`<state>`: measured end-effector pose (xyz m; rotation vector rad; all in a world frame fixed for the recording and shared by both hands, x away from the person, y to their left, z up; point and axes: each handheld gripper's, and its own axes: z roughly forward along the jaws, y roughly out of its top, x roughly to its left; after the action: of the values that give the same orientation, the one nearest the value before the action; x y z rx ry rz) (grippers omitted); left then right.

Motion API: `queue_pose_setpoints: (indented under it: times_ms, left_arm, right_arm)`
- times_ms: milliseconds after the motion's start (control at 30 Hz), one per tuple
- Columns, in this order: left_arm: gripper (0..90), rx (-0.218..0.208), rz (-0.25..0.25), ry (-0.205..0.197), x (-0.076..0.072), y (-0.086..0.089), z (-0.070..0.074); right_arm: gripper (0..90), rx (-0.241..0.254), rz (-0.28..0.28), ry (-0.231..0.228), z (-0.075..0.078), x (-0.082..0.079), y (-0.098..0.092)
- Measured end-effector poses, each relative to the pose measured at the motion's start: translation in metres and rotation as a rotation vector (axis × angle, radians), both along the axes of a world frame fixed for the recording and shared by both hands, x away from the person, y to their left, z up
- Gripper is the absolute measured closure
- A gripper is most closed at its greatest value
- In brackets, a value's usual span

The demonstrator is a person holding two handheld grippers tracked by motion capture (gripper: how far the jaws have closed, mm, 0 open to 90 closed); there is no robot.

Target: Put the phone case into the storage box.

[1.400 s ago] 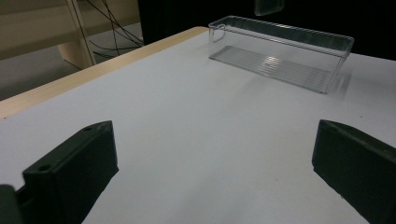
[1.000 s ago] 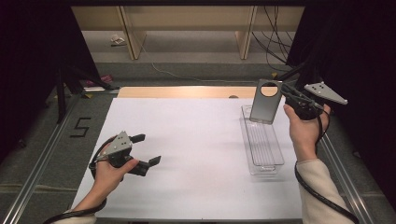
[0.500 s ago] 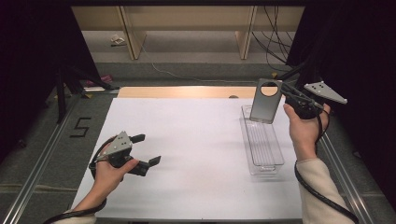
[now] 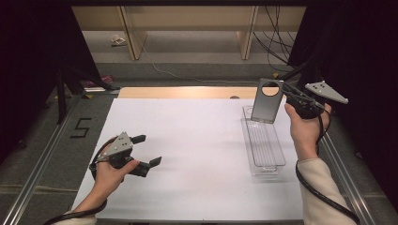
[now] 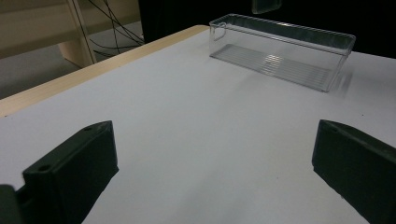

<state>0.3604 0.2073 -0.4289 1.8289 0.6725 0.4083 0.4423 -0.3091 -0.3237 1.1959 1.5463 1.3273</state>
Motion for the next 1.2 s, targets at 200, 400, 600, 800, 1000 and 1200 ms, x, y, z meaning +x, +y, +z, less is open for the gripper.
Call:
queue_pose_setpoints:
  times_ms: [200, 400, 600, 800, 1000, 1200]
  left_arm:
    - [0.0, 0.000, 0.000, -0.001, 0.0000, 0.0000, -0.0001]
    - [0.0, -0.001, 0.001, 0.001, 0.0000, 0.0003, -0.0001]
    - [0.0, -0.001, 0.000, 0.002, 0.0000, 0.0000, -0.0004]
    - [0.0, -0.001, 0.004, 0.003, 0.0001, 0.0002, -0.0007]
    - [0.0, -0.001, 0.004, 0.003, 0.0001, 0.0002, -0.0008]
    - [0.0, 0.000, 0.004, 0.003, -0.0001, 0.0004, -0.0006]
  right_arm:
    - [85.0, -0.002, 0.001, 0.001, -0.0006, 0.0011, 0.0004]
    - [85.0, -0.002, 0.000, 0.002, -0.0007, 0.0022, 0.0010]
    - [85.0, 0.000, 0.001, 0.000, -0.0009, 0.0032, 0.0011]
    - [85.0, 0.000, 0.001, 0.001, -0.0011, 0.0046, 0.0014]
    - [85.0, 0.000, 0.002, 0.002, -0.0013, 0.0060, 0.0016]
    - [85.0, -0.001, 0.005, 0.005, -0.0027, 0.0082, 0.0034]
